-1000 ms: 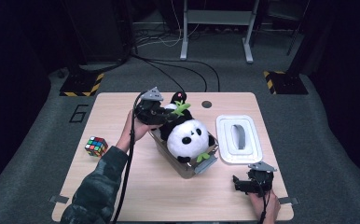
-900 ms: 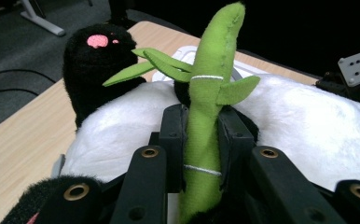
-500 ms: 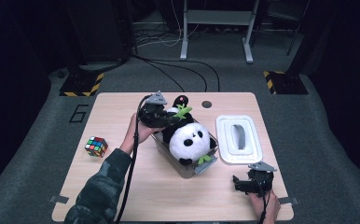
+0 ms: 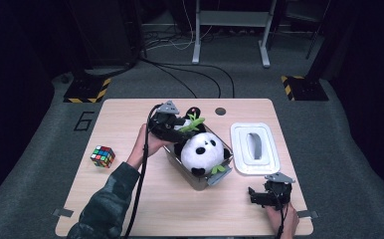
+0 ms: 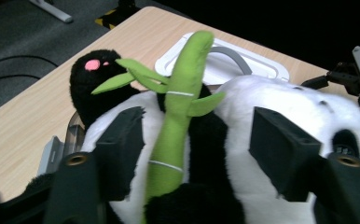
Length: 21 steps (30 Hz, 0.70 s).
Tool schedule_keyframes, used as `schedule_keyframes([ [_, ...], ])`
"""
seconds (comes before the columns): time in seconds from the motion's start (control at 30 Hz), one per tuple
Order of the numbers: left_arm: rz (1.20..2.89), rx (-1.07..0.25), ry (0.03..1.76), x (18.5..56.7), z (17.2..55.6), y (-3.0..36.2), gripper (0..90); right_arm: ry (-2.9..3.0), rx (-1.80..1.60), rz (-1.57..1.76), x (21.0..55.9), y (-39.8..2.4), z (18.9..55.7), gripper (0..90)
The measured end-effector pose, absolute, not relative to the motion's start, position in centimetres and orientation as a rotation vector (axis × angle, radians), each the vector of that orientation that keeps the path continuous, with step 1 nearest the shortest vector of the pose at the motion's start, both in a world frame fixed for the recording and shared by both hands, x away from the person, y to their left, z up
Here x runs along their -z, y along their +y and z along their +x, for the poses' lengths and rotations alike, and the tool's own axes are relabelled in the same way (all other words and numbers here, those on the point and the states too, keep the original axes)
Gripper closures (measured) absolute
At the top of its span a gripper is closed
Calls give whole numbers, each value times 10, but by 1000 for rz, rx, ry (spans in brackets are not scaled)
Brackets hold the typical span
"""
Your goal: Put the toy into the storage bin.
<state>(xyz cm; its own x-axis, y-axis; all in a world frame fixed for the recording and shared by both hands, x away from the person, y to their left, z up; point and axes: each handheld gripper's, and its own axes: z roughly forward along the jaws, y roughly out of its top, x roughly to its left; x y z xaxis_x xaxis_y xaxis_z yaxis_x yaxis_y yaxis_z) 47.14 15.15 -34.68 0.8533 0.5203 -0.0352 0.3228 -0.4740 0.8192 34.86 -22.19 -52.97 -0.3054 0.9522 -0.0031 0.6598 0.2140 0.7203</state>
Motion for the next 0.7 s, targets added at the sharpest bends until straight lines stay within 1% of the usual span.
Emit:
schedule_keyframes([
  [0.13, 2107, -250, 591, 342, 463, 144, 194, 2044, -867, 1489, 530, -222, 349, 4],
  [0.2, 2130, -242, 572, 342, 461, 138, 160, 2044, -867, 1489, 530, -222, 349, 3],
  [0.37, 2189, -264, 577, 349, 458, 126, 150, 2044, -867, 1489, 530, -222, 349, 4],
  [0.57, 2233, -254, 579, 361, 458, 123, 154, 2044, -867, 1489, 530, -222, 349, 4],
  [0.7, 2225, -241, 586, 365, 458, 125, 153, 2044, -866, 1489, 530, -222, 349, 4],
])
